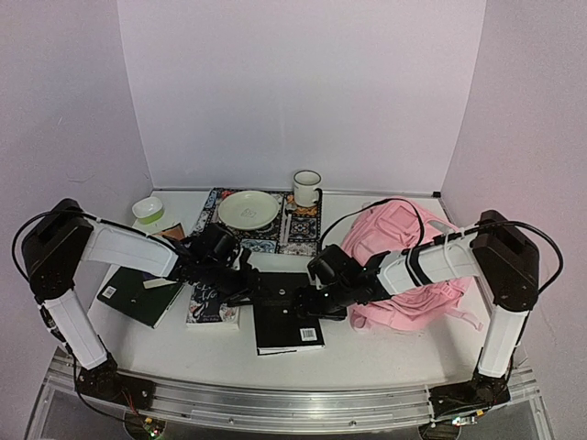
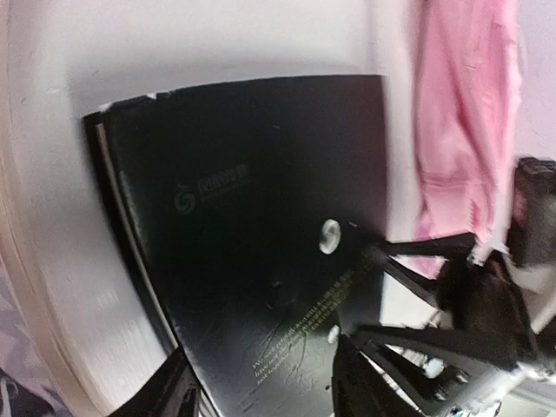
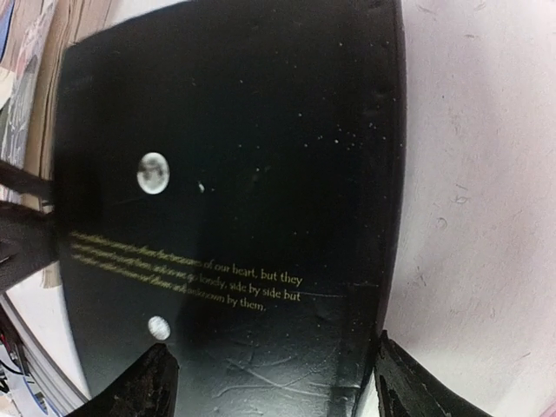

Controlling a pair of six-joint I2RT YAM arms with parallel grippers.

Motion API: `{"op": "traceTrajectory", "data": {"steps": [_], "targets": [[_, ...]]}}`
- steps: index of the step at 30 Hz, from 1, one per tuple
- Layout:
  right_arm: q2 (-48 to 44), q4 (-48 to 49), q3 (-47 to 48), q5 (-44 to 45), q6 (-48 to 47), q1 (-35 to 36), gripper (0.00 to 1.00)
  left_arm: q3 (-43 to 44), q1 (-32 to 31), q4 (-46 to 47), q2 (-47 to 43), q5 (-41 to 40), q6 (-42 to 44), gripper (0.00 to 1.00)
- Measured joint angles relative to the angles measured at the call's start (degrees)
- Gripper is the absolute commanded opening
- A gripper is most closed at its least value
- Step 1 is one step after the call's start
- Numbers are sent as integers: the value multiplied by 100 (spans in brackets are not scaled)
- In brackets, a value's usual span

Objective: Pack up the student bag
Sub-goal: Pick up the book at the center of the board, then pass from the left arm to the right

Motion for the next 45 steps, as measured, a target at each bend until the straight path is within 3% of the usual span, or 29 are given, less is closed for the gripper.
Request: {"op": "traceTrajectory", "data": {"steps": [9, 15, 28, 33, 40, 45], "targets": [[-41, 408, -160, 0, 84, -11, 79, -145, 13, 43, -492, -76, -81, 25], [-233, 378, -296, 102, -115, 0, 84, -223, 8, 130, -491, -103, -215, 1], [-1154, -366, -304, 1773, -1811, 871, 98, -212, -70, 594, -494, 4, -743, 0], [-1454, -478, -304, 2472, -2681, 1361, 98, -97, -91, 593, -483, -5, -949, 0], [-1386, -526, -258, 3198, -3676, 2136, 98, 109, -92, 605, -372, -15, -1176, 0], [-778, -483, 85, 3883, -4088, 2552, 98, 150, -92, 606, -334, -11, -1261, 0]]}}
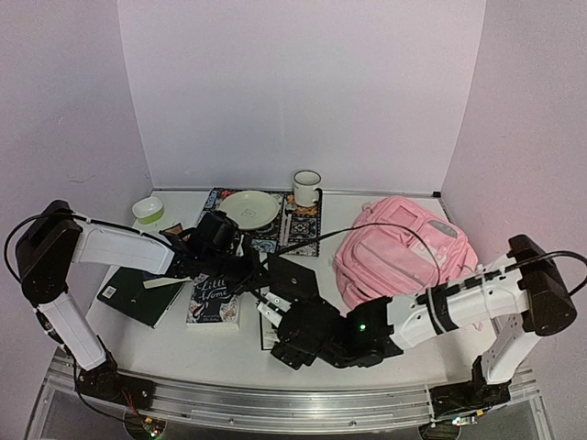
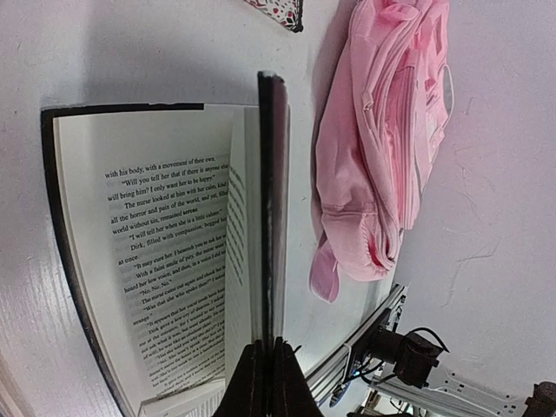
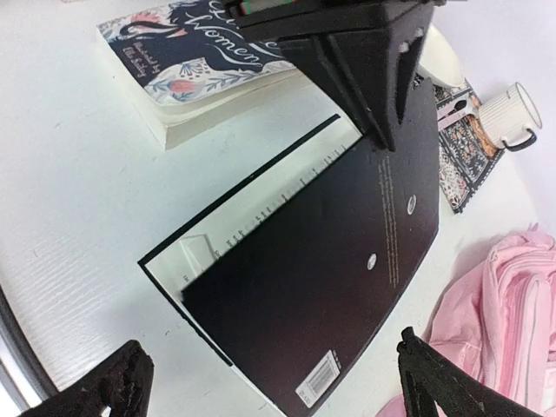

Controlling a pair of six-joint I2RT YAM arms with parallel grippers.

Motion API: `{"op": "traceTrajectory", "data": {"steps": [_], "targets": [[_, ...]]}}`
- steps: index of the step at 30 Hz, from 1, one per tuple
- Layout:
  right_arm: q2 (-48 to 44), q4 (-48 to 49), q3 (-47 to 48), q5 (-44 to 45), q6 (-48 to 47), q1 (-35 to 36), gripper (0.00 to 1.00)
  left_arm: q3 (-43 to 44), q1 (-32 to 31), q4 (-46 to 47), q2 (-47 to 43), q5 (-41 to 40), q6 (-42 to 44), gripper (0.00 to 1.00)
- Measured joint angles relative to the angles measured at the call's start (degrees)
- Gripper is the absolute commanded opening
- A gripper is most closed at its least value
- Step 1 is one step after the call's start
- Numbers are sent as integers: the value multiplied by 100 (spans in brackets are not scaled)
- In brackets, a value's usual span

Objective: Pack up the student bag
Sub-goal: Pass from the left arm to the right

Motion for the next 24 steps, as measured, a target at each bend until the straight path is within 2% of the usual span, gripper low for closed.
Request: {"op": "traceTrajectory", "data": {"steps": [9, 14, 16, 19, 22, 24], "targets": [[1048, 36, 531, 1095, -313, 142, 98, 23, 0, 33, 15, 0, -134, 0], [1551, 71, 828, 2050, -378, 242, 92, 23, -2, 62, 15, 0, -263, 0], [1750, 88, 916, 2432, -412, 313, 82, 23, -3, 85, 15, 1, -313, 1], [1958, 86, 968, 2923, -425, 412, 62, 23, -4, 106, 15, -4, -397, 4], [1989, 68, 969, 3269, -438, 477, 36, 23, -4, 118, 15, -7, -449, 17], [1989, 73, 968, 3433, -444, 500, 24, 23, -4, 161, 15, -29, -493, 27]]}}
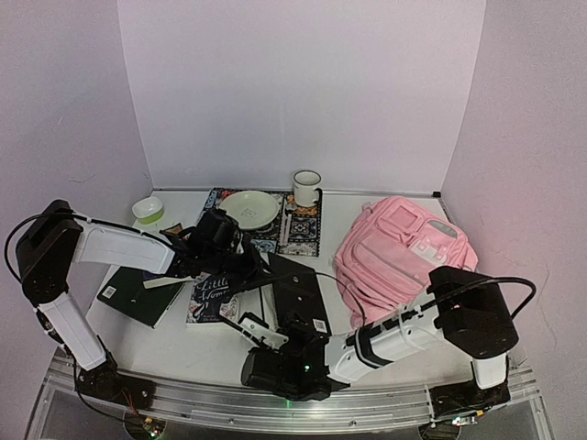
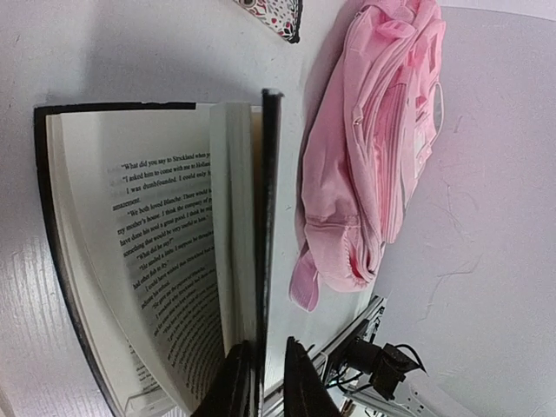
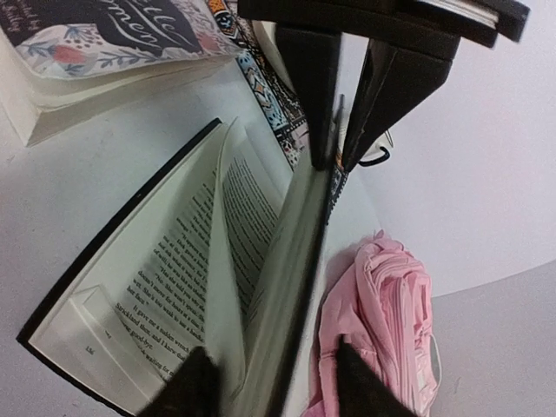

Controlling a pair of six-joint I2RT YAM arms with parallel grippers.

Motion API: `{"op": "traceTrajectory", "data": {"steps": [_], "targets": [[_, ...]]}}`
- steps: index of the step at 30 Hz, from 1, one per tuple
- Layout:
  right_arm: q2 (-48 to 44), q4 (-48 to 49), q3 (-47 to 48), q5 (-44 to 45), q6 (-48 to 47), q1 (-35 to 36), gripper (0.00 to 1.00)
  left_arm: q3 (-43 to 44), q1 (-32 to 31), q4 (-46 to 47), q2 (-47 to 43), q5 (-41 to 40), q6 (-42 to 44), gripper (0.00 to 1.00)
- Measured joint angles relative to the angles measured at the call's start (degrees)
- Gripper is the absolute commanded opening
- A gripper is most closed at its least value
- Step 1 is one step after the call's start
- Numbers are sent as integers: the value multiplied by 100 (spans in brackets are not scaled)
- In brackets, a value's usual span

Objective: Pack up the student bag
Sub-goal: Pass from the left arm to the right, then pass from the right arm to the left

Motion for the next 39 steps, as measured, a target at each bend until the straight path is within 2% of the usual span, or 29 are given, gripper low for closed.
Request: {"op": "traceTrajectory", "data": {"steps": [2, 6, 10, 14, 21, 28, 33, 39], "targets": [[-32, -4, -13, 95, 11, 2, 12, 2, 3, 37, -5, -30, -20, 36], [-318, -27, -139, 144, 11, -9, 1, 2, 24, 41, -95, -96, 37, 53], [-838, -52, -311, 79, 76, -42, 0, 2, 154, 31, -374, -153, 211, 68], [-1436, -55, -523, -123, 300, -117, 0, 2, 368, -101, -857, -399, 532, 77], [-2522, 143, -1018, -694, 800, -433, 0, -34, 577, -552, -1732, -1031, 1154, 80], [-3771, 881, -1989, -1807, 1453, -1191, 0, -739, 658, -832, -2354, -1619, 1441, 80], [-4047, 1141, -2166, -2161, 1620, -1500, 0, -1100, 680, -976, -2235, -1532, 1437, 80], [-4105, 1494, -2166, -2381, 1624, -1499, 0, -1222, 672, -694, -1876, -952, 1231, 81]]}}
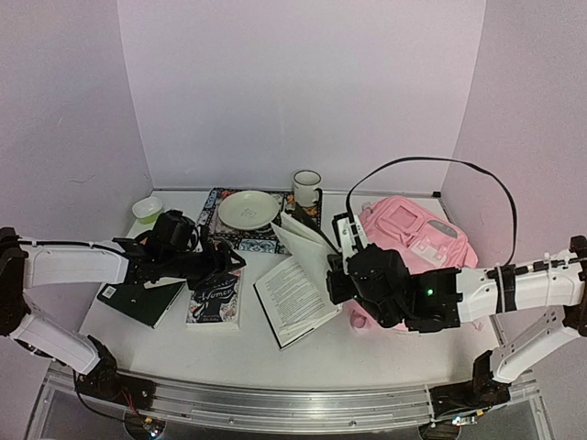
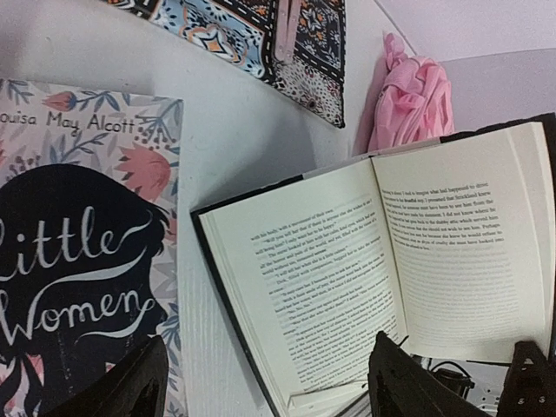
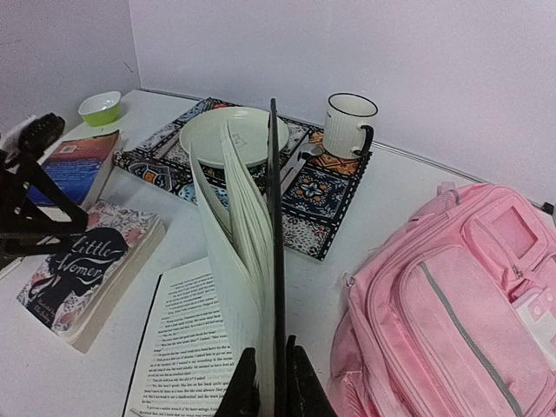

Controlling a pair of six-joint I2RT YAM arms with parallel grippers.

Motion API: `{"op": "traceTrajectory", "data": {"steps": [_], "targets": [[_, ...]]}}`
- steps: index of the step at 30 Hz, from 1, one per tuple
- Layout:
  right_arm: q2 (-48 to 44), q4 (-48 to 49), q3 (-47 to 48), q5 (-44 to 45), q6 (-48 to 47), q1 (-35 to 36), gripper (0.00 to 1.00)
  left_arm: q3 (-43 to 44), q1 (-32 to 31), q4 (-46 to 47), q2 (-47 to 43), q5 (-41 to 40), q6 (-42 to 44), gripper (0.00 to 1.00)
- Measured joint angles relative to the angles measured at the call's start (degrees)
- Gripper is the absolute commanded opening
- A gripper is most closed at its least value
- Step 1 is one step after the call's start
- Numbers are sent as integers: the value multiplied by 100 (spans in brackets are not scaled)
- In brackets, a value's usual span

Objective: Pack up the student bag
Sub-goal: Pass from the right arm to the left

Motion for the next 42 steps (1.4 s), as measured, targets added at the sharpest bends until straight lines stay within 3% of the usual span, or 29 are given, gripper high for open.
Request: {"op": "traceTrajectory", "data": {"steps": [16, 33, 42], "targets": [[-244, 941, 49, -256, -310, -9, 0, -3, -78, 1015, 527, 714, -484, 89], [-262, 1063, 612, -812, -104, -541, 0, -454, -54, 2267, 521, 747, -561, 94], [-238, 888, 809, -1076, 64, -666, 0, -889, 10, 3375, 723, 947, -909, 97]]}}
